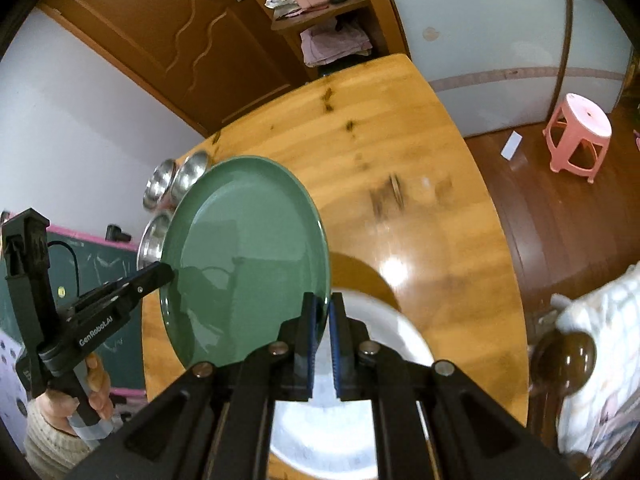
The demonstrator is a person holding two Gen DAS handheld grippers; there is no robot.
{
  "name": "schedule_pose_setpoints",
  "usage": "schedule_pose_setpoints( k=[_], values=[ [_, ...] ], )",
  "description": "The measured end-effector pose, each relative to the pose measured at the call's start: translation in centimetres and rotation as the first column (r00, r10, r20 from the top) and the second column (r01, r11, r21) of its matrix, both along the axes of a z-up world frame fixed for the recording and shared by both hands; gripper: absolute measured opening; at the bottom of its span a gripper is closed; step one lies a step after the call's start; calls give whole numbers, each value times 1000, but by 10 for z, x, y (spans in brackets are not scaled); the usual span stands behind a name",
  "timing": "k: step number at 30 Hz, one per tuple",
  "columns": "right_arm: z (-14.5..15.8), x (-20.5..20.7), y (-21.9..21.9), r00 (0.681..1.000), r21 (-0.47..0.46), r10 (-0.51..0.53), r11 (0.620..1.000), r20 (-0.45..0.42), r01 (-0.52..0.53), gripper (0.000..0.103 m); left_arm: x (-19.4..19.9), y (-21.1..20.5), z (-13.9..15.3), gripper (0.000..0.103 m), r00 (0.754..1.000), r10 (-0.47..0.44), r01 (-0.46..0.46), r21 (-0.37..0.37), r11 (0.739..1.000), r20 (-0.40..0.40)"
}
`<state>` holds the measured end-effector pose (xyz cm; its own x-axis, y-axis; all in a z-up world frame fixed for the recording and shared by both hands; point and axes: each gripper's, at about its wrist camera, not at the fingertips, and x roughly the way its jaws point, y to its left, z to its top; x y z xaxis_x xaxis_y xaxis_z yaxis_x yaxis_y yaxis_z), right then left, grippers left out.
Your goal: Organize plates and bowls
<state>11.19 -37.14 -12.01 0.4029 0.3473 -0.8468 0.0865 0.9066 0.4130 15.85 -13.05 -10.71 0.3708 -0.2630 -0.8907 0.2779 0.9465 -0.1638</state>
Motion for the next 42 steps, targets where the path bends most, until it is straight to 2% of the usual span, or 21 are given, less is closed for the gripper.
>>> schedule_pose_setpoints(
  k=[6,12,20,23,26,31,34,42],
  values=[
    [-31,-54,-2,1000,1,-22,1000,-11,22,6,-50,4,-32,6,999,6,-7,-23,1000,-49],
    [-67,-83,-8,997,-4,-65,998,-49,65,6,-71,-3,-62,6,998,8,-9,-16,1000,-68],
    [-75,-92,-12,996,-86,-83,993,-24,81,6,-84,-19,-89,6,996,-25,25,2,1000,-87],
    [-80,-91,-12,996,-86,-81,993,-29,79,6,-85,-22,-90,6,998,-23,25,22,999,-59],
    [-83,-90,-9,996,-93,-81,993,-30,78,6,-81,-18,-93,6,997,-7,7,0,1000,-73],
    [-82,-88,-2,997,-149,-72,986,-15,69,7,-79,-19,-96,6,998,-3,3,8,1000,-67],
    [-83,-87,2,997,-229,-75,971,-17,69,8,-78,-19,-96,6,998,-3,4,12,1000,-61],
    [-86,-86,7,999,-261,-53,964,-1,51,12,-77,-18,-97,7,998,2,-2,4,1000,-61]
  ],
)
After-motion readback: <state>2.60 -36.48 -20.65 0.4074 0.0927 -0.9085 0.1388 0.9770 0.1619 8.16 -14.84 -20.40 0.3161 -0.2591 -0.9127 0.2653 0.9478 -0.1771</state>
